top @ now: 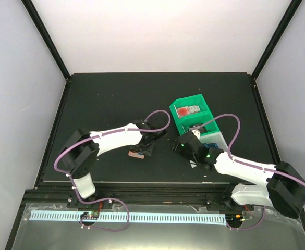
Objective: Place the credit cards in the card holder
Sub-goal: Turn over the card holder at the center of the board.
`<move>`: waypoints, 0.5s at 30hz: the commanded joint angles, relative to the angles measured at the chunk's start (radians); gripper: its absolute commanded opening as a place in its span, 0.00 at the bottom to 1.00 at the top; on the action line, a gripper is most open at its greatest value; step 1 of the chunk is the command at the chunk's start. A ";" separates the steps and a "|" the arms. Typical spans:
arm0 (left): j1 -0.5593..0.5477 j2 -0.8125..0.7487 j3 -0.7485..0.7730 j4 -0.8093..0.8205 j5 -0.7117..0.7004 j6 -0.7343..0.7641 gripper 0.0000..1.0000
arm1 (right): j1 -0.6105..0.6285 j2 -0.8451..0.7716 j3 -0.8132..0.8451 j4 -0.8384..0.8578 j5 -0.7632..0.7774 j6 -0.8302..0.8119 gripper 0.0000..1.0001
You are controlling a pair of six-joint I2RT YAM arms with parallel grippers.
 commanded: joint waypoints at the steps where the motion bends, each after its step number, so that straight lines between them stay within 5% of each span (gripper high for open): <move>1: -0.005 -0.066 0.019 0.100 0.214 0.074 0.54 | -0.006 -0.045 -0.008 -0.047 0.066 0.016 0.53; 7: 0.021 -0.180 -0.006 0.197 0.412 0.111 0.63 | -0.006 -0.050 0.010 -0.070 0.065 -0.012 0.54; 15: 0.184 -0.327 -0.180 0.280 0.318 0.042 0.66 | -0.002 0.126 0.159 -0.098 -0.074 -0.266 0.64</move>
